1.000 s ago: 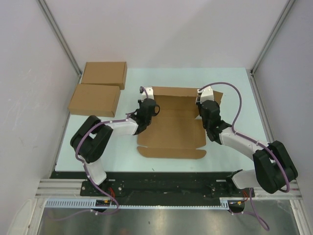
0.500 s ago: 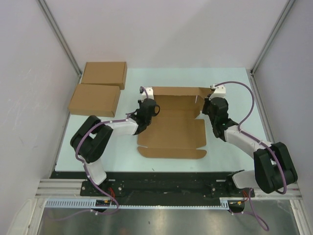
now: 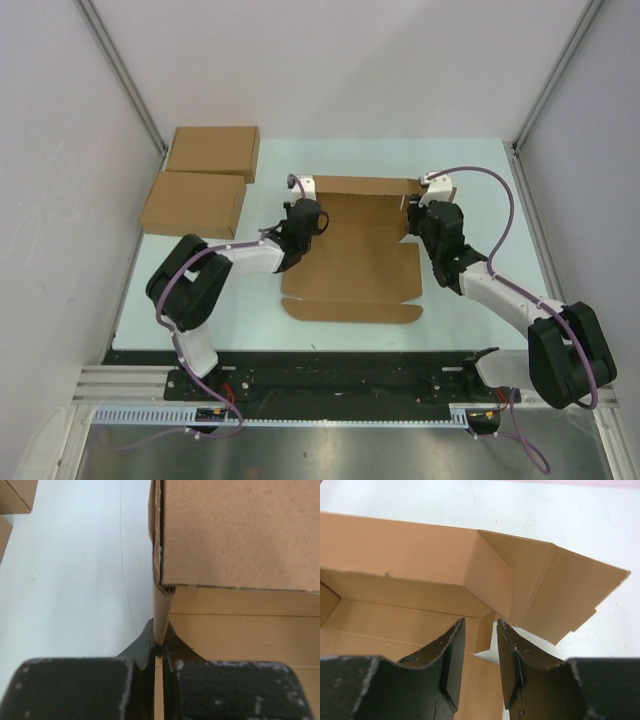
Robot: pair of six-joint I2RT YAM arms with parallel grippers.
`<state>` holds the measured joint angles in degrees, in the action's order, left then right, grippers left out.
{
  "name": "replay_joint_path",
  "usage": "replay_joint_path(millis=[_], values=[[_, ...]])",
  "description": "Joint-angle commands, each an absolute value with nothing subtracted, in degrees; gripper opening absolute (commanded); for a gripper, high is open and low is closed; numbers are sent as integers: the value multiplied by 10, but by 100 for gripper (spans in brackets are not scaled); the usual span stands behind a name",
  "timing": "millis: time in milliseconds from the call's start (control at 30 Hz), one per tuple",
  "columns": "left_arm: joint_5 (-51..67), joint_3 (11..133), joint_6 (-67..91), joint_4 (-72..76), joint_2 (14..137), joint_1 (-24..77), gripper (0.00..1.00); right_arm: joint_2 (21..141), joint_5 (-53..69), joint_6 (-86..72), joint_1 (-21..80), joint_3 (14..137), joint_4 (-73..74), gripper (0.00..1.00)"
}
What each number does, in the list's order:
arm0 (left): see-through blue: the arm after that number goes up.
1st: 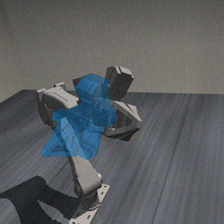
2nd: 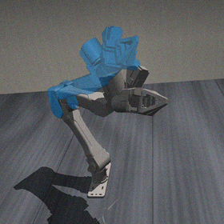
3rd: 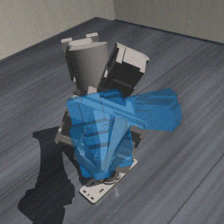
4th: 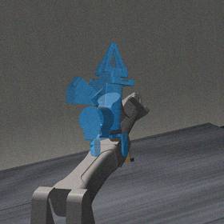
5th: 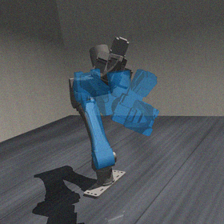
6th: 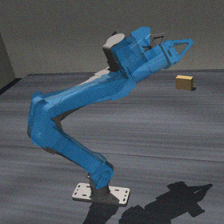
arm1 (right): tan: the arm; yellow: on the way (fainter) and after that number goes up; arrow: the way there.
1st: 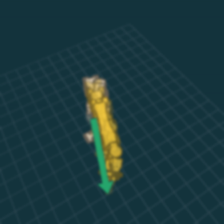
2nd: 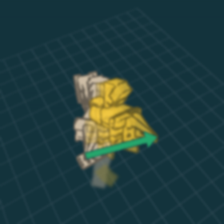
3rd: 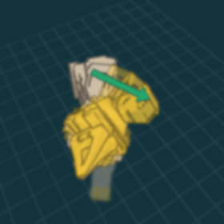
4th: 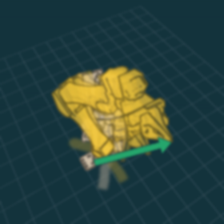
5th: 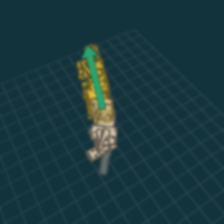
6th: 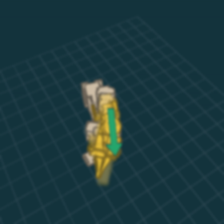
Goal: Fold the paper box
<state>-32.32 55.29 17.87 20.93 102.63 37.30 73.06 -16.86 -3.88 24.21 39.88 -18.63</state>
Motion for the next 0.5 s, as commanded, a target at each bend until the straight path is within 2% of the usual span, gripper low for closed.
replay_joint_path(millis=[0, 233, 467], values=[[-309, 591, 161, 189, 1037, 369, 0, 727, -189, 24, 250, 419, -217, 37], [-302, 613, 147, 175, 1031, 369, 0, 777, -207, 42, 238, 439, -237, 32], [-304, 617, 142, 174, 1033, 369, 0, 815, -198, 39, 226, 461, -260, 11]])
